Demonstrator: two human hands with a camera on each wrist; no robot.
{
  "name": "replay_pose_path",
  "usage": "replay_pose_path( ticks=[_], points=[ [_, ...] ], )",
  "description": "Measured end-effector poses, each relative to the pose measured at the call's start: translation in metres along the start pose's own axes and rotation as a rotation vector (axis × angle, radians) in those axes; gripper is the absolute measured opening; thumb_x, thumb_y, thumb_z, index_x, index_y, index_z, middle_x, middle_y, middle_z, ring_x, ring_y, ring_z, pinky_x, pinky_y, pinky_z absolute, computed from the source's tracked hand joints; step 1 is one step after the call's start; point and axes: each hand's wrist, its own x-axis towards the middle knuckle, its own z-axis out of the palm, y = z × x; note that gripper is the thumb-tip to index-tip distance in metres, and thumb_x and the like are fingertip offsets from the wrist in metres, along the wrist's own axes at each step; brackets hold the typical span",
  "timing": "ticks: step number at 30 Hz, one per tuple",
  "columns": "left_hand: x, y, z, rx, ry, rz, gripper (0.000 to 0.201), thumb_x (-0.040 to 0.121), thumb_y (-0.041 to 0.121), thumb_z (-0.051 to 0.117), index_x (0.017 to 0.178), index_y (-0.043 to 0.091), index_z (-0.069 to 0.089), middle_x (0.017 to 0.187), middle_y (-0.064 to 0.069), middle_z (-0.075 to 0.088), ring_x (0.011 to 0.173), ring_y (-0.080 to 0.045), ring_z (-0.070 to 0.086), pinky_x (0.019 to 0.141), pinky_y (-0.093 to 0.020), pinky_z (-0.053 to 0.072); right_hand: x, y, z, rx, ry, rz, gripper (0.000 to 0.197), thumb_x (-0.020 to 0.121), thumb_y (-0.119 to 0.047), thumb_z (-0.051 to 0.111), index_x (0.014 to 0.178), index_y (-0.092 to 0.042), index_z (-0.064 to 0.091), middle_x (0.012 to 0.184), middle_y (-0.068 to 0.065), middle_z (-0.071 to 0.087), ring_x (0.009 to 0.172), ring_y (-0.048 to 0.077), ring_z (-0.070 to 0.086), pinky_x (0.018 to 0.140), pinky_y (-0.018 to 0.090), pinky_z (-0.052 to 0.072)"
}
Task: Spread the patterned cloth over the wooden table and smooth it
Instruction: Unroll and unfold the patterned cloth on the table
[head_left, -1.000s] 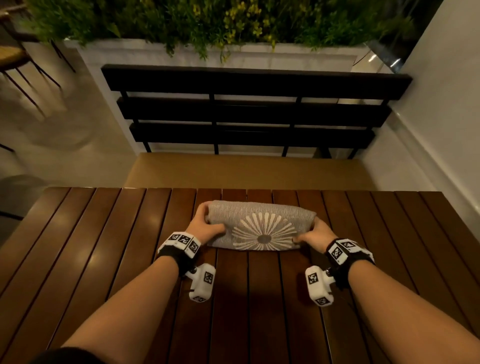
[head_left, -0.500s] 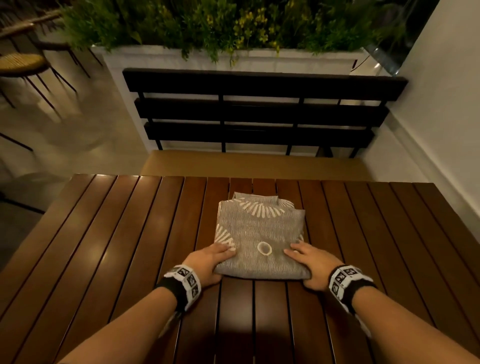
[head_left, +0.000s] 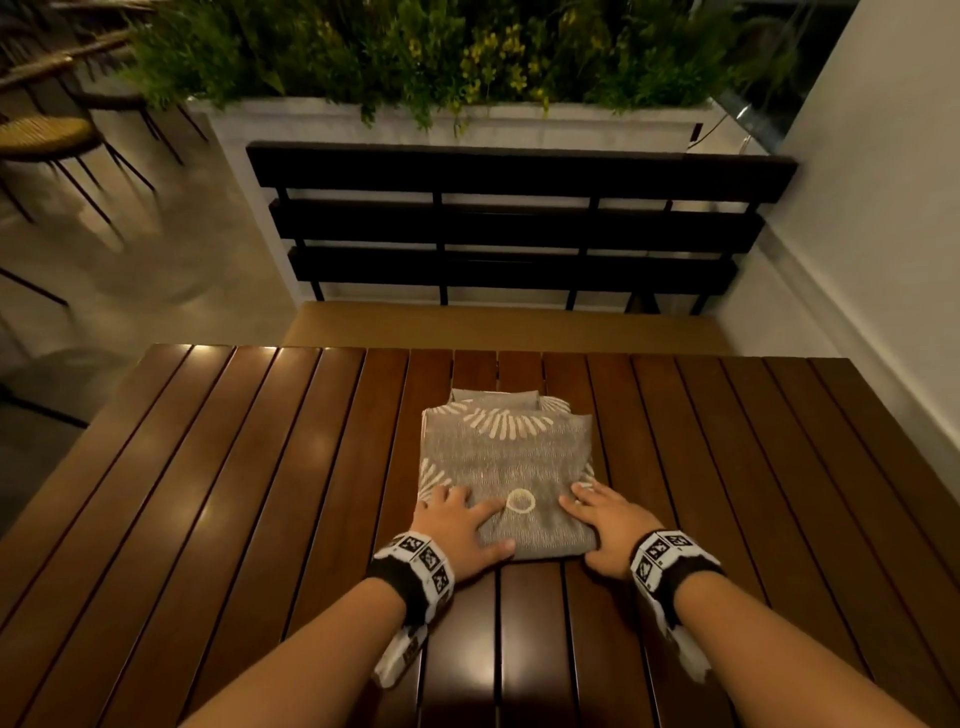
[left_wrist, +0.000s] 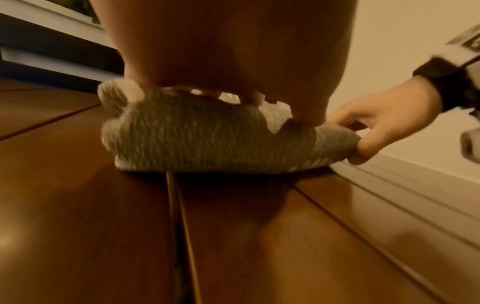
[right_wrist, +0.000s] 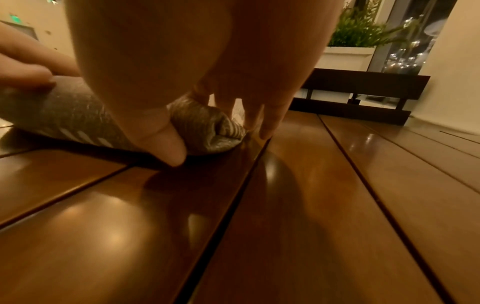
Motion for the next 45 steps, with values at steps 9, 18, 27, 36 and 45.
replay_pose_path(
  ticks=[9, 18, 27, 36, 45],
  points=[
    [0.018, -0.028, -0.007, -0.578, 0.065, -0.399, 0.125, 0.050, 0.074, 0.071, 0.149, 0.028, 0.011, 0.147, -0.007, 0.034, 0.133, -0.030, 0.037, 0.110, -0.047, 0.036, 0.008, -0.011, -0.016, 0.558, 0.099, 0.235, 0.074, 0.080, -0.045, 0.069, 0.143, -0.018, 0.040, 0.149, 0.008, 0.030, 0.133, 0.025, 0.041, 0.112, 0.036, 0.035],
    [0.047, -0.034, -0.025, -1.080, 0.023, -0.445, 0.084, 0.078, 0.023, 0.076, 0.146, 0.017, 0.027, 0.112, -0.010, 0.065, 0.073, -0.017, 0.065, 0.055, -0.029, 0.057, 0.038, -0.006, -0.028, 1.072, 0.216, 0.467, 0.102, 0.075, -0.028, 0.079, 0.151, -0.012, 0.013, 0.149, 0.011, 0.039, 0.129, 0.030, 0.047, 0.103, 0.041, 0.041],
    [0.084, -0.040, -0.040, -1.107, -0.078, -0.462, 0.109, 0.068, 0.022, 0.083, 0.151, 0.024, 0.013, 0.147, -0.011, 0.043, 0.120, -0.032, 0.054, 0.097, -0.044, 0.048, 0.061, -0.001, -0.038, 1.154, 0.257, 0.531, 0.050, 0.077, -0.019, 0.078, 0.117, -0.009, 0.050, 0.108, 0.006, 0.059, 0.098, 0.025, 0.059, 0.081, 0.033, 0.047],
    [0.115, -0.052, -0.035, -1.057, -0.216, -0.512, 0.099, 0.056, 0.042, 0.086, 0.137, 0.008, 0.041, 0.098, -0.008, 0.071, 0.073, -0.021, 0.071, 0.066, -0.036, 0.059, 0.076, 0.007, -0.053, 1.184, 0.016, 0.408, 0.028, 0.071, -0.014, 0.083, 0.088, -0.024, 0.062, 0.095, -0.001, 0.068, 0.091, 0.019, 0.065, 0.092, 0.038, 0.051],
    [0.157, -0.077, -0.038, -1.231, -0.059, -0.448, 0.119, 0.024, 0.043, 0.094, 0.129, 0.008, 0.050, 0.109, -0.009, 0.069, 0.096, -0.030, 0.068, 0.089, -0.048, 0.054, 0.086, 0.008, -0.085, 1.314, 0.185, 0.489, 0.029, 0.076, -0.011, 0.076, 0.102, -0.009, 0.063, 0.098, 0.010, 0.070, 0.092, 0.027, 0.068, 0.085, 0.040, 0.054]
  ],
)
